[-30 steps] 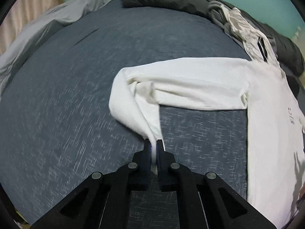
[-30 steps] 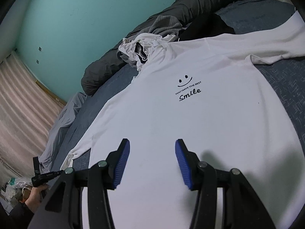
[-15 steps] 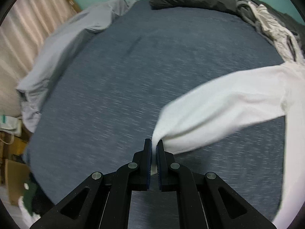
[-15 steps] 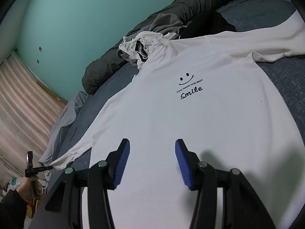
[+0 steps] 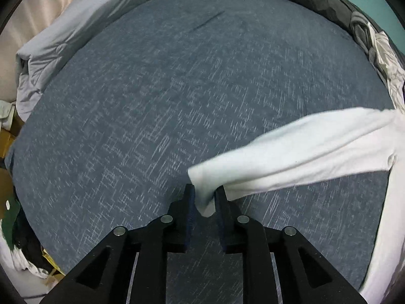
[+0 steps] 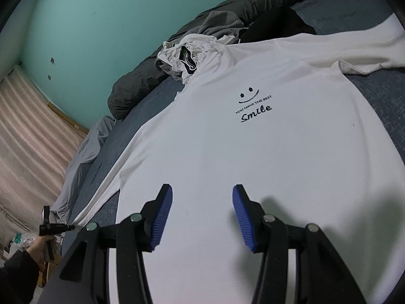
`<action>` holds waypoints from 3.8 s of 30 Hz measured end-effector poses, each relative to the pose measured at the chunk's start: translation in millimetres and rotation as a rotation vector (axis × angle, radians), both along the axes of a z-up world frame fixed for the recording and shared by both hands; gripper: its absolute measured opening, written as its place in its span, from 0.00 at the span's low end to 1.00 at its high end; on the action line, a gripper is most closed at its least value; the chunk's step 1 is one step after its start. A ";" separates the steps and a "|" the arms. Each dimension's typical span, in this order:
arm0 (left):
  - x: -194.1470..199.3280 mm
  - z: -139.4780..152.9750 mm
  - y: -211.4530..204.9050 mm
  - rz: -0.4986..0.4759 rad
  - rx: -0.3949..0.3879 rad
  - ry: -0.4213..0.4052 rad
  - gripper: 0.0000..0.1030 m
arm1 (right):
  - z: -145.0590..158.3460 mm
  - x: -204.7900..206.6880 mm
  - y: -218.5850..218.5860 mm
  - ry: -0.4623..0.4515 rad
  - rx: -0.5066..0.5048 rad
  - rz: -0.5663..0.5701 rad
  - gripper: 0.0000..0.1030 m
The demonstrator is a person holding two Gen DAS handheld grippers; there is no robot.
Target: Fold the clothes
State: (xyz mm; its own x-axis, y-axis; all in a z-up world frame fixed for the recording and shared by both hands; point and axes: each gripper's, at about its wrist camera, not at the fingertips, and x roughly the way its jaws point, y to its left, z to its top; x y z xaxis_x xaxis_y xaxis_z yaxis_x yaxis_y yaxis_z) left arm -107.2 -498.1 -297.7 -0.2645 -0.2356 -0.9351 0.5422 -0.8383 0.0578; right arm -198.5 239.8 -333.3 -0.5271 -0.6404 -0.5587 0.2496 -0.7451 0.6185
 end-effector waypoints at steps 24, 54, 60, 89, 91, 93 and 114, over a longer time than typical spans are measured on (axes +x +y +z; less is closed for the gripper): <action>15.1 -28.0 -6.7 0.021 0.155 0.136 0.19 | -0.3 2.3 -1.9 -0.009 -0.006 0.004 0.49; 46.0 -11.9 -13.8 0.062 0.438 0.149 0.42 | -1.4 1.6 -6.1 -0.021 -0.019 0.010 0.49; 36.0 -20.8 -21.6 0.115 0.392 0.197 0.42 | -1.5 3.5 -9.7 -0.016 -0.008 0.021 0.49; 11.6 12.5 -50.9 0.148 0.066 0.290 0.04 | -6.7 1.3 -8.9 -0.021 0.013 0.020 0.49; 9.3 17.2 -49.0 0.153 0.053 0.291 0.04 | -7.3 0.8 -8.2 -0.022 0.014 0.020 0.49; 3.8 12.9 -49.8 0.154 0.066 0.265 0.04 | -8.0 0.6 -8.2 -0.022 0.019 0.022 0.49; -169.0 0.1 78.3 -0.278 0.091 0.138 0.41 | -9.5 -2.3 -8.9 -0.022 0.022 0.045 0.49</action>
State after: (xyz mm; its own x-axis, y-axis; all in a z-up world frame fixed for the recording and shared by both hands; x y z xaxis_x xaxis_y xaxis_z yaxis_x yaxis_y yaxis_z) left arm -276.1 -419.9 -297.6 -0.4333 -0.0535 -0.8997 0.2891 -0.9537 -0.0825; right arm -200.8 230.8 -342.8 -0.4856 -0.6503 -0.5842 0.2695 -0.7471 0.6076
